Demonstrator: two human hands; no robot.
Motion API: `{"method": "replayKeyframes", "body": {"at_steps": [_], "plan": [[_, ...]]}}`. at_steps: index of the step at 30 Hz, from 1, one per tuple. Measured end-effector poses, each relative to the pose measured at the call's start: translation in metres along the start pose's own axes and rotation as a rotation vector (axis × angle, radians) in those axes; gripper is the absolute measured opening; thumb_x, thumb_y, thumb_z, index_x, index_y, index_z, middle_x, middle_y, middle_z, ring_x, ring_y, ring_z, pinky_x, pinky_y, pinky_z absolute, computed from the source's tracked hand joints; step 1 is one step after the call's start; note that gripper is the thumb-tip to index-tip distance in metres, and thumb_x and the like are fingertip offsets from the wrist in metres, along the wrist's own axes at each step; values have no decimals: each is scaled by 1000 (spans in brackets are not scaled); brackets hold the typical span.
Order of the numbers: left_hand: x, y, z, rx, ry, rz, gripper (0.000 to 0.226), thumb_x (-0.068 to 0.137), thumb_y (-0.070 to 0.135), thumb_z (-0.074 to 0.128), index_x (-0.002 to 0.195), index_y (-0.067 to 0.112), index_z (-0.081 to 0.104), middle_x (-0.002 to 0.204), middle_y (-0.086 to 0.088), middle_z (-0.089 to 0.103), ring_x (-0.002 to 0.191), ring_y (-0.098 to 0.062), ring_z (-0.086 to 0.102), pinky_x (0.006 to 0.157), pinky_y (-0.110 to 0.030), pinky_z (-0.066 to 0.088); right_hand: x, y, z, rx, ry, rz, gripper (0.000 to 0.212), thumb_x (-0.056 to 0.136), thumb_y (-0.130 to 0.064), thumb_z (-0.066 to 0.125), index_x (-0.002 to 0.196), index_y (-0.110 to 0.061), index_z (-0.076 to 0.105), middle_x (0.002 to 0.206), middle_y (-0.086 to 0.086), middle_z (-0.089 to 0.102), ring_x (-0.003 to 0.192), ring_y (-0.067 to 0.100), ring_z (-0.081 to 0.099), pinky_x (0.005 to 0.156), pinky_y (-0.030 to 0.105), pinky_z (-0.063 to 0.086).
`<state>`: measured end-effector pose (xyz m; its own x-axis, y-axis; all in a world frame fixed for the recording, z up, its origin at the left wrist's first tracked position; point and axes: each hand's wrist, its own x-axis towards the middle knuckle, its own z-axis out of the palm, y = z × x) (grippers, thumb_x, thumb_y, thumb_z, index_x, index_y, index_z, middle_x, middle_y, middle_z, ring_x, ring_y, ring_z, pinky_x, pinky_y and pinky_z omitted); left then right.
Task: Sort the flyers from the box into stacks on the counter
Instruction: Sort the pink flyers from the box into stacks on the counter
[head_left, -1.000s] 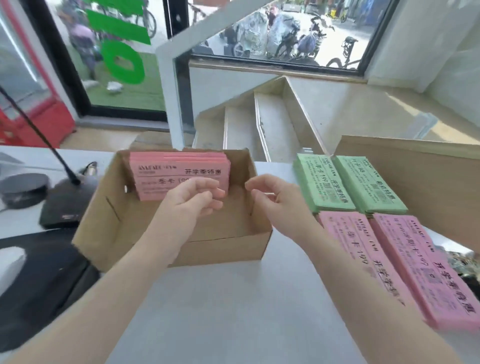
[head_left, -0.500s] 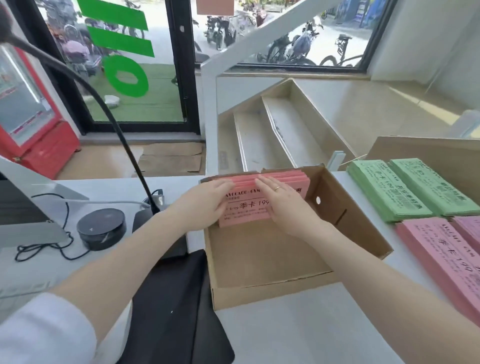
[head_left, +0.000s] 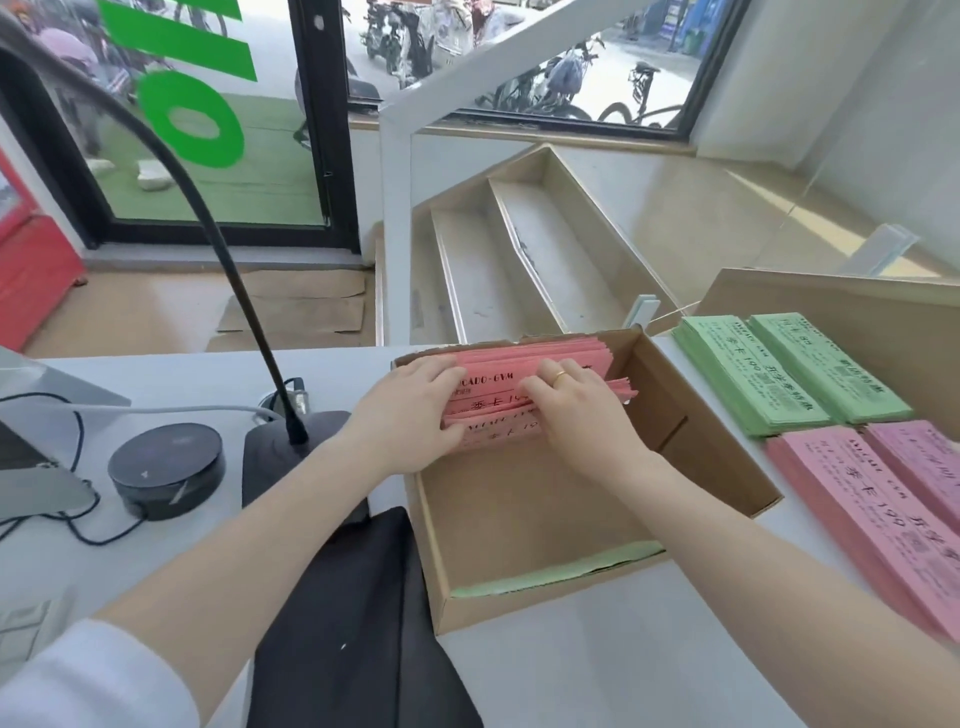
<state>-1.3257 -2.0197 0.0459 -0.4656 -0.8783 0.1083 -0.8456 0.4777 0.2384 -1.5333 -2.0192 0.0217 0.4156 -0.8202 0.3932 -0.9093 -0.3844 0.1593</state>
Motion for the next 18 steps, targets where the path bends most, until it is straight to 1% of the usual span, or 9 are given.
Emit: {"method": "replayKeyframes", "body": {"at_steps": [2, 3, 6, 8, 10, 13, 15, 16, 18], "plan": [[1, 0, 3, -2, -1, -9, 44, 89, 32, 50, 131, 17, 47, 153, -1, 23, 140, -17, 20, 111, -28, 19, 3, 0, 2, -14, -31, 40, 29, 53, 3, 77, 73, -12, 61, 72, 3, 57, 65, 27, 53, 56, 27, 37], [1, 0, 5, -17, 5, -17, 36, 89, 29, 51, 123, 17, 54, 153, -2, 22, 140, -18, 20, 111, -30, 19, 3, 1, 2, -9, -64, 77, 24, 59, 1, 75, 74, -11, 61, 75, 4, 59, 69, 28, 54, 59, 30, 39], [-2, 2, 7, -63, 83, -22, 18, 87, 19, 54, 100, 12, 63, 150, -7, 28, 140, -23, 21, 110, -35, 25, 4, 4, -1, 7, -260, 154, 9, 87, -12, 54, 95, -13, 57, 96, 4, 62, 94, 30, 56, 73, 34, 35], [-7, 6, 6, -74, 123, -29, 13, 86, 15, 53, 94, 9, 62, 138, -7, 44, 130, -23, 34, 101, -34, 35, -1, 6, -5, 30, -295, 133, 10, 91, -14, 48, 98, -15, 54, 100, 2, 63, 99, 27, 58, 70, 33, 29], [-15, 13, 5, -97, 176, -38, 9, 86, 15, 53, 93, 10, 58, 115, -3, 57, 108, -21, 50, 84, -33, 44, -9, 6, -16, 46, -221, 109, 11, 88, -8, 49, 95, -14, 55, 94, 3, 64, 93, 29, 60, 65, 31, 26], [-38, 34, 0, -185, 395, 20, 9, 81, 11, 64, 89, 10, 60, 90, -2, 65, 81, -24, 60, 66, -29, 46, -28, 5, -44, 104, -80, 110, 20, 82, -4, 56, 100, -12, 59, 92, 4, 65, 86, 30, 61, 58, 32, 40], [-57, 54, -6, -306, 558, 30, 13, 76, 7, 72, 86, 10, 64, 85, -3, 68, 75, -16, 61, 65, -19, 44, -45, 7, -72, 152, 11, 71, 18, 82, -8, 58, 100, -10, 61, 94, 5, 66, 84, 30, 61, 55, 32, 44], [-67, 65, -10, -427, 604, 0, 15, 75, 5, 73, 86, 14, 65, 83, -5, 68, 74, -15, 59, 67, -16, 44, -55, 8, -86, 181, 56, 45, 15, 83, -13, 57, 98, -10, 62, 92, 4, 67, 82, 29, 61, 52, 30, 43], [-88, 92, -17, -748, 603, -60, 24, 77, 8, 73, 84, 29, 63, 82, -13, 66, 77, -25, 58, 73, -27, 49, -78, 10, -120, 205, 155, 11, 17, 82, -23, 52, 90, -13, 64, 83, 0, 67, 71, 26, 62, 46, 22, 34]]}}
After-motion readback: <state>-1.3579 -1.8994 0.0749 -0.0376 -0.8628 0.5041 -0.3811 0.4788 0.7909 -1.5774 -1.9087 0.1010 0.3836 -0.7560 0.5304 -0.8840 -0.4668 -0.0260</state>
